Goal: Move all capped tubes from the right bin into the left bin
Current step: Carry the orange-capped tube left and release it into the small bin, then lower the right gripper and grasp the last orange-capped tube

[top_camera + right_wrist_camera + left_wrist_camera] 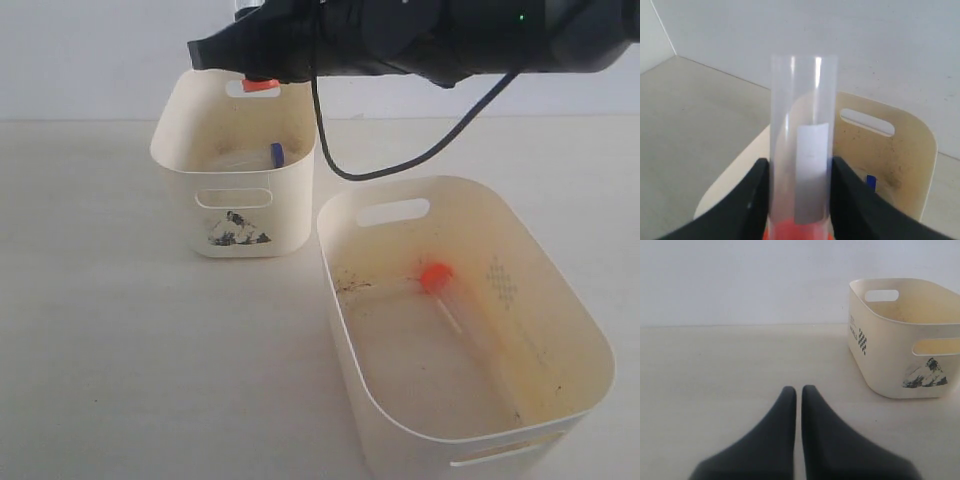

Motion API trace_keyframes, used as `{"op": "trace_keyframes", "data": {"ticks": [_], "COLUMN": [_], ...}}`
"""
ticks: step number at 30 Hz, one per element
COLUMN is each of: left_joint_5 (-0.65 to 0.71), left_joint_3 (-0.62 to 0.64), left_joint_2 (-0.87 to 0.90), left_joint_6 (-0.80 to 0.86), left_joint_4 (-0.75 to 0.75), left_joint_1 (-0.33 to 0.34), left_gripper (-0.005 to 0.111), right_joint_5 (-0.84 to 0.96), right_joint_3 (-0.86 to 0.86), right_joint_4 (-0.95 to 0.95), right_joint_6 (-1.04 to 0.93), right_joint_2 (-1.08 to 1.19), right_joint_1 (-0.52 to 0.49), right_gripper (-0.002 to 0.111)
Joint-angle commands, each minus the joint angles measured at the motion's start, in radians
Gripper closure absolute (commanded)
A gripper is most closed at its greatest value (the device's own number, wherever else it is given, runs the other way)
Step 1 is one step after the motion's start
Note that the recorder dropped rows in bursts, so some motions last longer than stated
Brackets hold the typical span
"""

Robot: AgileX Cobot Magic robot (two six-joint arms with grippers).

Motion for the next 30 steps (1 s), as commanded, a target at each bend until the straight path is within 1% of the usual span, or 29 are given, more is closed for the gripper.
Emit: {"op": "trace_keyframes", "data": {"ticks": [1,2,3,4,5,6,7,9,11,16,17,18,19,20,21,22,24,30], "left_joint_5": [-0.001,-0.001,-0.001,-0.001,-0.001,-0.001,-0.001,-0.001,-0.001,-0.001,-0.001,-0.001,-0.001,-0.001,-0.001,-0.001,-0.001,-0.001], "left_joint_3": [-0.003,-0.003,-0.003,-0.003,-0.003,-0.003,-0.003,-0.003,-0.003,-0.003,-0.003,-0.003,-0.003,-0.003,-0.003,-0.003,-0.003,-0.003], "left_joint_2": [-0.003,-0.003,-0.003,-0.003,-0.003,-0.003,-0.003,-0.003,-0.003,-0.003,-0.003,-0.003,-0.003,-0.003,-0.003,-0.003,-0.003,-0.003], "left_joint_6": [-0.008,-0.008,-0.008,-0.008,-0.008,-0.008,-0.008,-0.008,-0.008,-0.008,-0.008,-0.008,-0.008,-0.008,-0.008,-0.008,-0.008,-0.008], "left_joint_4": [0.002,0.002,0.002,0.002,0.002,0.002,0.002,0.002,0.002,0.002,0.002,0.002,0.002,0.002,0.002,0.002,0.002,0.002], "left_joint_1": [0.001,0.001,0.001,0.001,0.001,0.001,0.001,0.001,0.001,0.001,0.001,0.001,0.001,0.001,0.001,0.001,0.001,0.001], "left_gripper": [0.102,0.102,0.102,0.102,0.102,0.102,0.102,0.102,0.102,0.102,0.102,0.102,0.102,0.102,0.102,0.102,0.102,0.102], "right_joint_5": [-0.003,0.003,0.011,0.051,0.089,0.116,0.147,0.233,0.355,0.654,0.705,0.829,0.891,1.008,1.049,1.143,1.224,1.232], "right_joint_3": [-0.011,-0.011,-0.011,-0.011,-0.011,-0.011,-0.011,-0.011,-0.011,-0.011,-0.011,-0.011,-0.011,-0.011,-0.009,-0.002,0.021,0.064], "right_joint_4": [0.000,0.000,0.000,0.000,0.004,-0.008,-0.034,-0.138,-0.233,-0.373,-0.398,-0.459,-0.487,-0.567,-0.614,-0.699,-0.759,-0.761], "right_joint_6": [0.002,0.011,0.012,0.012,0.002,-0.022,-0.055,-0.082,-0.082,-0.039,-0.010,0.087,0.129,0.253,0.325,0.432,0.494,0.540], "right_joint_2": [-0.003,-0.003,-0.006,-0.014,-0.032,-0.051,-0.074,-0.135,-0.184,-0.290,-0.308,-0.334,-0.340,-0.341,-0.341,-0.330,-0.314,-0.244], "right_joint_1": [0.000,0.000,0.000,0.000,0.000,0.000,0.000,0.000,0.000,0.000,0.000,0.000,0.000,0.000,0.000,0.000,0.000,0.000], "right_gripper": [0.034,0.041,0.060,0.092,0.107,0.105,0.106,0.106,0.106,0.106,0.106,0.106,0.105,0.105,0.105,0.105,0.105,0.106]}}
